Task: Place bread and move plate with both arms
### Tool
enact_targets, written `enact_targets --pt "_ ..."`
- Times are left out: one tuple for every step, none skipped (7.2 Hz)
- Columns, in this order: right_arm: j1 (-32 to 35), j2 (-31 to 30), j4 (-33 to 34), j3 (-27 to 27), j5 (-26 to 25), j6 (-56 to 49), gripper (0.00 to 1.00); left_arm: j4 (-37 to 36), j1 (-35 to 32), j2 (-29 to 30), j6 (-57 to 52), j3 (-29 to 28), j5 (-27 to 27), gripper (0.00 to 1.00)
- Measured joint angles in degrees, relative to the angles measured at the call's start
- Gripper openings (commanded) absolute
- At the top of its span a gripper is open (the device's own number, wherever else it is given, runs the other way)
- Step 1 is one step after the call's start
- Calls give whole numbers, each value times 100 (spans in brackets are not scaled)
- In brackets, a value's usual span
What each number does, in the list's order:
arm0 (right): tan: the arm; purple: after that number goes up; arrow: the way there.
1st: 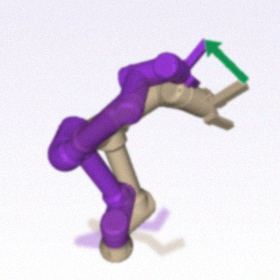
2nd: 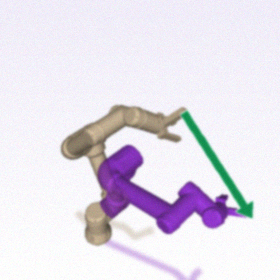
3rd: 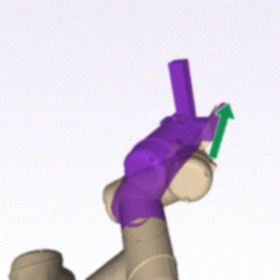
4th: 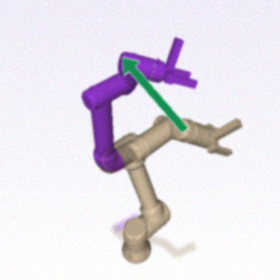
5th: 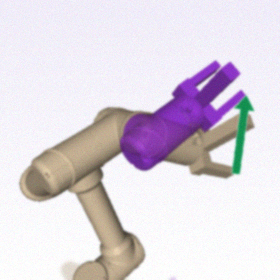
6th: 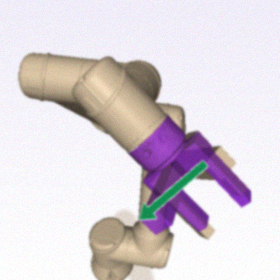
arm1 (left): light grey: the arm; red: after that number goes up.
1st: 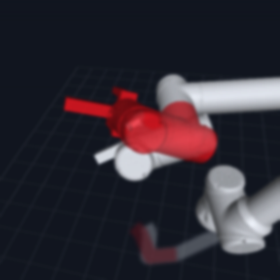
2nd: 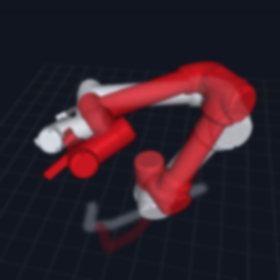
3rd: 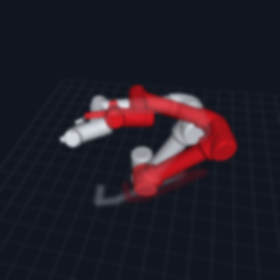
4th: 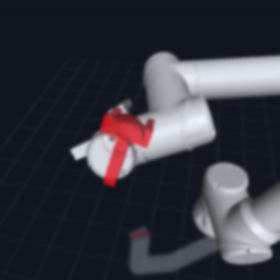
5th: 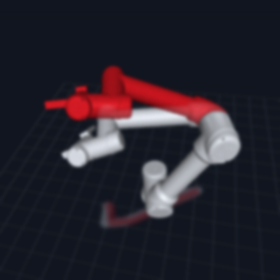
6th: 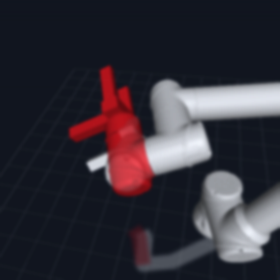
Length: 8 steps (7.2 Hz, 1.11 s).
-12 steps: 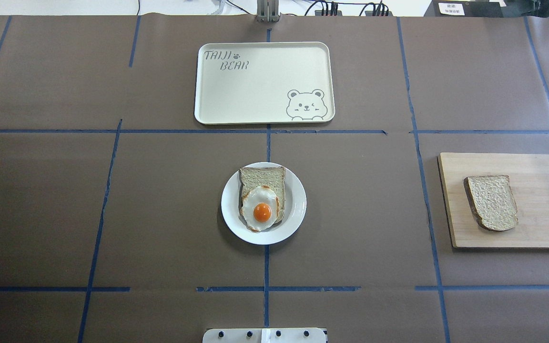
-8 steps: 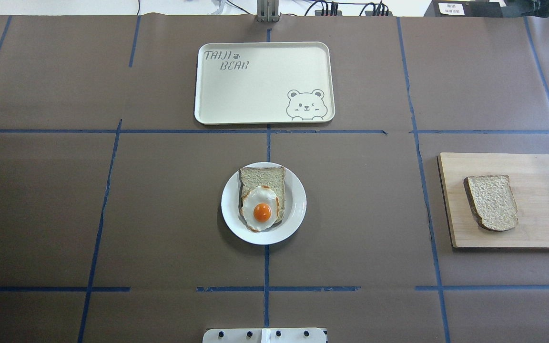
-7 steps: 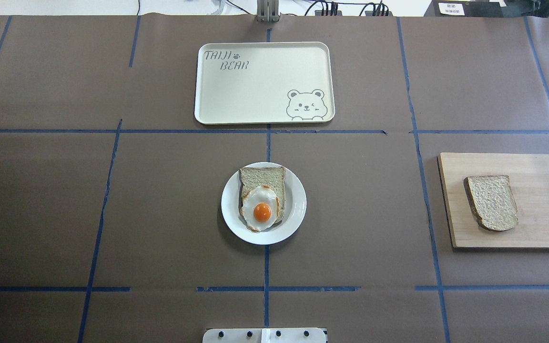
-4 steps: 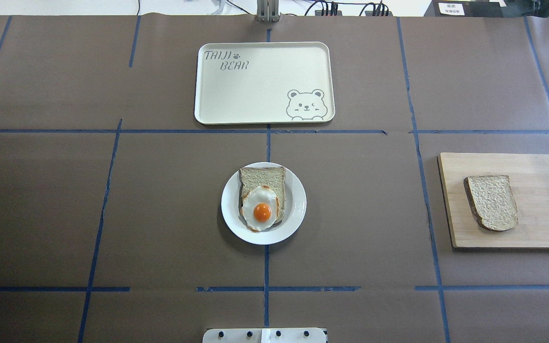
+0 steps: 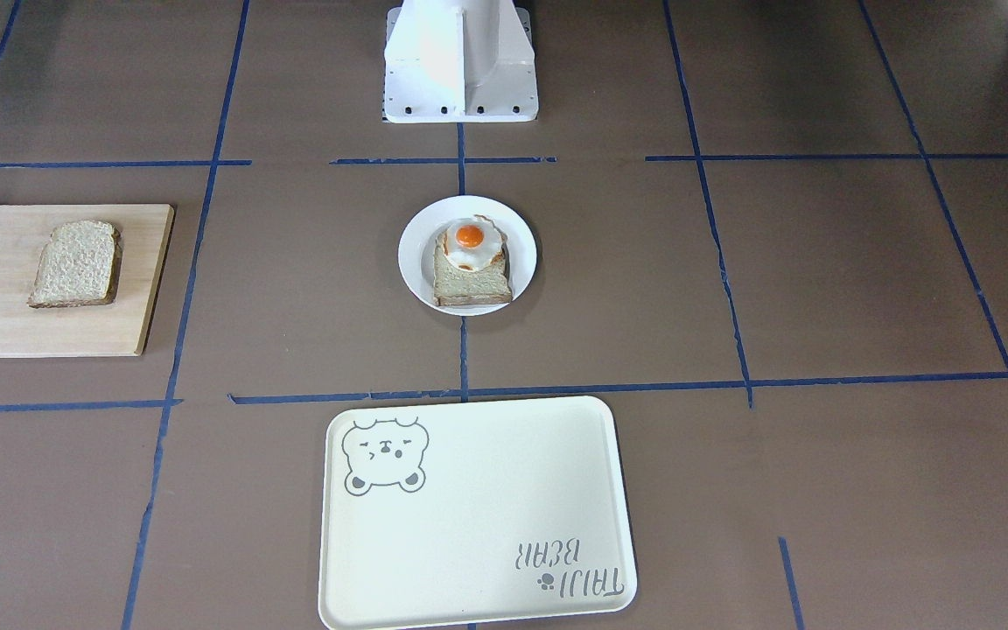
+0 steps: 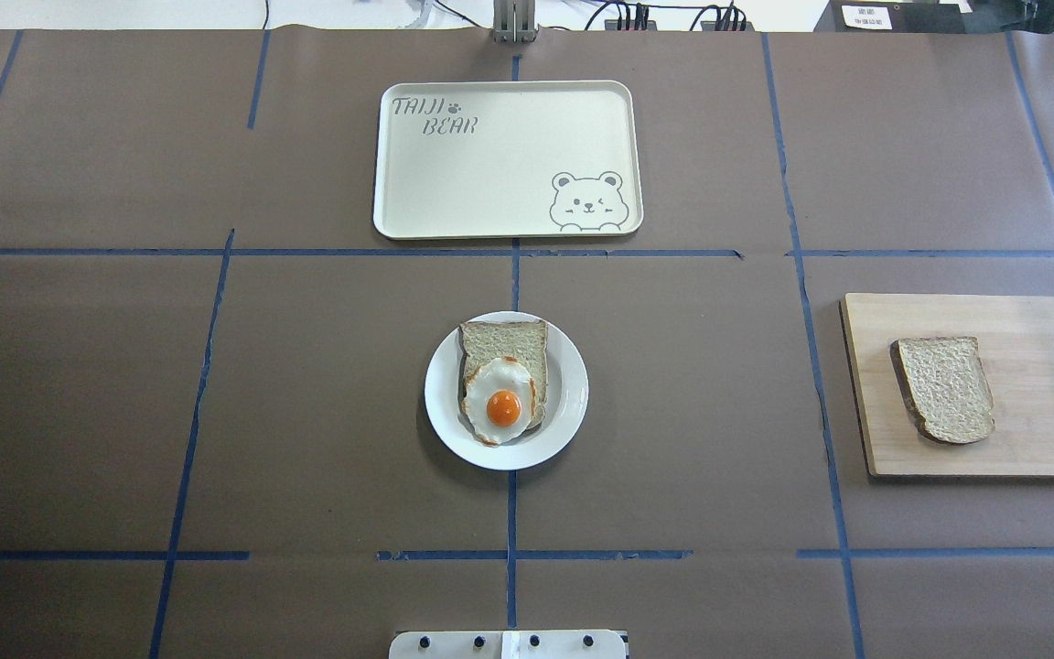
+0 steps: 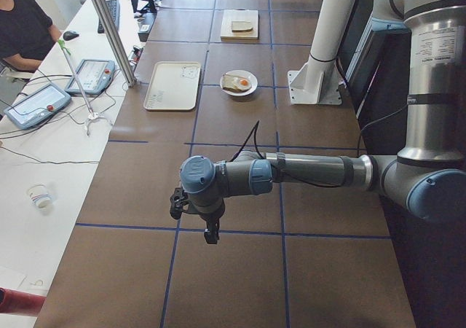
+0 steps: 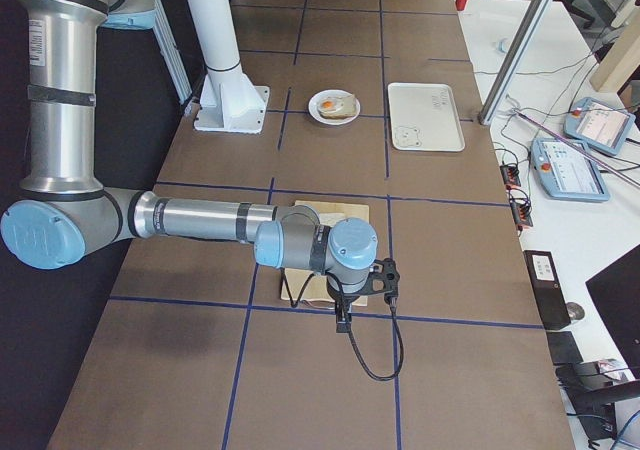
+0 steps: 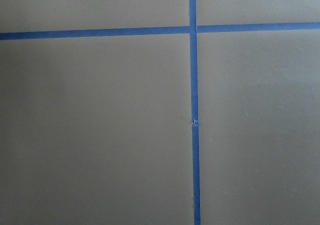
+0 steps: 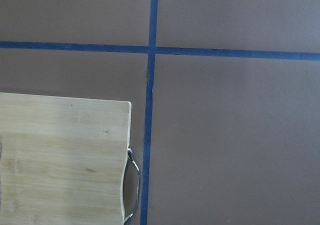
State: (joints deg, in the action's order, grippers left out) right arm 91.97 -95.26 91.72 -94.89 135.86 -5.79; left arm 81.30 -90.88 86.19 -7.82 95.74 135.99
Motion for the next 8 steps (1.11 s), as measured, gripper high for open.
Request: enact_targets --pt "-2 12 0 -59 8 3 100 0 0 1 0 8 4 100" --pt "-6 26 -2 -89 16 22 100 0 0 3 -2 14 8 100" --pt "-7 39 2 -128 39 53 100 2 0 3 -8 18 12 100" --pt "-7 33 10 -159 158 71 100 12 0 3 -13 26 19 100" --pt "-10 4 9 -157 422 79 99 28 0 3 -16 37 24 100" --pt "-12 -74 -1 -239 631 172 99 54 0 2 -17 41 25 100" --pt "-68 -245 -9 -513 719 428 99 95 0 -2 -17 40 25 100" --pt "-216 -425 -14 -869 737 754 99 128 0 -7 -18 41 25 100"
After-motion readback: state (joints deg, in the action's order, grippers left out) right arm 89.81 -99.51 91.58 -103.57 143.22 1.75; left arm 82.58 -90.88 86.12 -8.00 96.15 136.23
